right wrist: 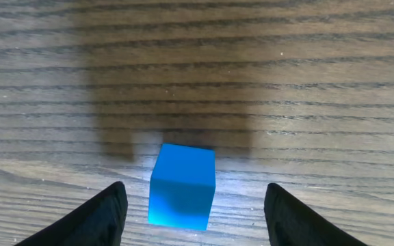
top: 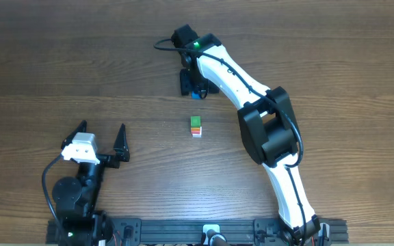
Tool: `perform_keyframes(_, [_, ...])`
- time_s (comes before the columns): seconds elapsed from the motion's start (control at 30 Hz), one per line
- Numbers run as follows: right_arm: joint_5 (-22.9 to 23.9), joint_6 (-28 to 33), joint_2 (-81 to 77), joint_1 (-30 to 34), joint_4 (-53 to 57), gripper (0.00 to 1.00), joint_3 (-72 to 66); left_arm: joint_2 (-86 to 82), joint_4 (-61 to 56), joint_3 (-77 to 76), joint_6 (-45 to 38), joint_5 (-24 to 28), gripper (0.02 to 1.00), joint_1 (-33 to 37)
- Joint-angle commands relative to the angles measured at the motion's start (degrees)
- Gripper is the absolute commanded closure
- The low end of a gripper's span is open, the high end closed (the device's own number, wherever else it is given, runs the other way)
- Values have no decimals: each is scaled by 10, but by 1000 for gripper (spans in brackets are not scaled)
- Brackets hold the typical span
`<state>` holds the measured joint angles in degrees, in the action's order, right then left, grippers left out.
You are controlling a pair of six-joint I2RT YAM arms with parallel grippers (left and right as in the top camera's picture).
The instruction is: Stack Cubes
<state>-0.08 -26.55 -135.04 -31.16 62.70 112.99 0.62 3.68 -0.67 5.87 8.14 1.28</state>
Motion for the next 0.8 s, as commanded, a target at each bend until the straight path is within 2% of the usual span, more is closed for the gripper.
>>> perform_keyframes(0.03, [-3, -2, -21, 0, -1, 369, 10, -3, 0, 3, 6, -3, 18, 3])
perform_keyframes(0.1, [-3, -5, -24, -1, -1, 386, 10, -3, 0, 3, 6, -3, 20, 3])
perform_keyframes(0.13, [-3, -7, -26, -1, -1, 426, 10, -3, 0, 3, 6, -3, 18, 3])
perform_keyframes(0.2, [-3, -7, -26, -1, -1, 555, 10, -3, 0, 3, 6, -3, 20, 3])
perform_keyframes(0.23, [-3, -7, -26, -1, -1, 676, 10, -3, 0, 3, 6, -3, 20, 3])
perform_keyframes(0.27, [-3, -7, -26, -1, -1, 715, 10, -3, 0, 3, 6, -3, 18, 3])
perform_keyframes(0.5, [-3, -8, -25, -1, -2, 862, 10, -3, 0, 3, 6, -3, 18, 3])
perform_keyframes(0.8, [-3, -4, -17, -2, 40, 910, 69, -3, 0, 3, 6, -3, 18, 3])
